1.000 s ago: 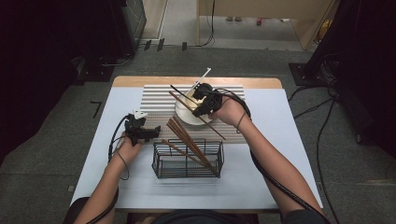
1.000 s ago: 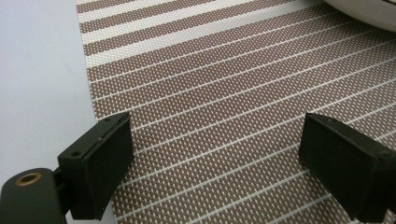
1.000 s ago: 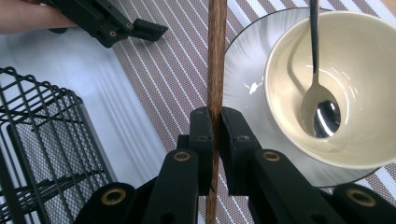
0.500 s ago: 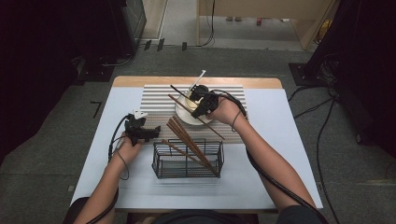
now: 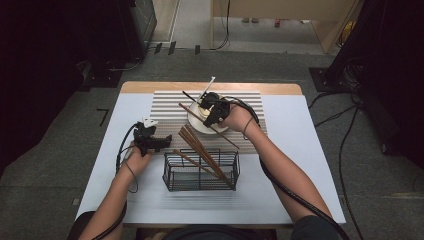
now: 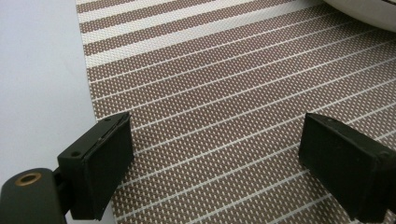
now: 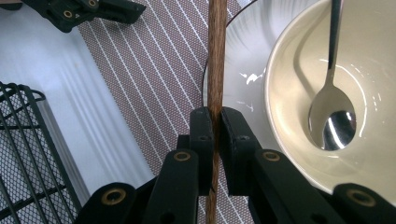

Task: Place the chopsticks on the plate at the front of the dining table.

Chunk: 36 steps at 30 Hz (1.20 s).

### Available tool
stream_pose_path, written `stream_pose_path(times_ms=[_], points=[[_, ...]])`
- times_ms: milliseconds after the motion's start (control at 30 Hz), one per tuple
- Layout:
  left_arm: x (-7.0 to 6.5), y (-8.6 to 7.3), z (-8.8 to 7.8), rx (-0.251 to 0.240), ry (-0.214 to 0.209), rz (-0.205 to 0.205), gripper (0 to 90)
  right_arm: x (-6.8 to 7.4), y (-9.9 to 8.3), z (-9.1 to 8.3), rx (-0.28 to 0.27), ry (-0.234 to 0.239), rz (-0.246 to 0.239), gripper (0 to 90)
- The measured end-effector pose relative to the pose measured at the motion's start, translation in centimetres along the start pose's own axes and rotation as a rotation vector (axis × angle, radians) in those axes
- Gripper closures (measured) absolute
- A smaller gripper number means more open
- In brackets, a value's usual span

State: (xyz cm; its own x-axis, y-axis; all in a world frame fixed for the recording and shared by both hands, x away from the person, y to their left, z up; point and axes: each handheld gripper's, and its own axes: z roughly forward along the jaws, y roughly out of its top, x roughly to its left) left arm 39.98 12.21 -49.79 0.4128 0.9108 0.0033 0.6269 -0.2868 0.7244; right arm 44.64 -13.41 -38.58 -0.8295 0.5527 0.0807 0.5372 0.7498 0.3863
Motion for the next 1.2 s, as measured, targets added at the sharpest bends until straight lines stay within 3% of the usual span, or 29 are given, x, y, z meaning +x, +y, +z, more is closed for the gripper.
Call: stream_pose_path(times_ms=[1200], points=[[0.0, 0.0, 0.0, 0.002, -0.001, 0.002, 10.1, -0.4, 1.4, 3.9, 0.091, -0.020, -0.018, 85.1]])
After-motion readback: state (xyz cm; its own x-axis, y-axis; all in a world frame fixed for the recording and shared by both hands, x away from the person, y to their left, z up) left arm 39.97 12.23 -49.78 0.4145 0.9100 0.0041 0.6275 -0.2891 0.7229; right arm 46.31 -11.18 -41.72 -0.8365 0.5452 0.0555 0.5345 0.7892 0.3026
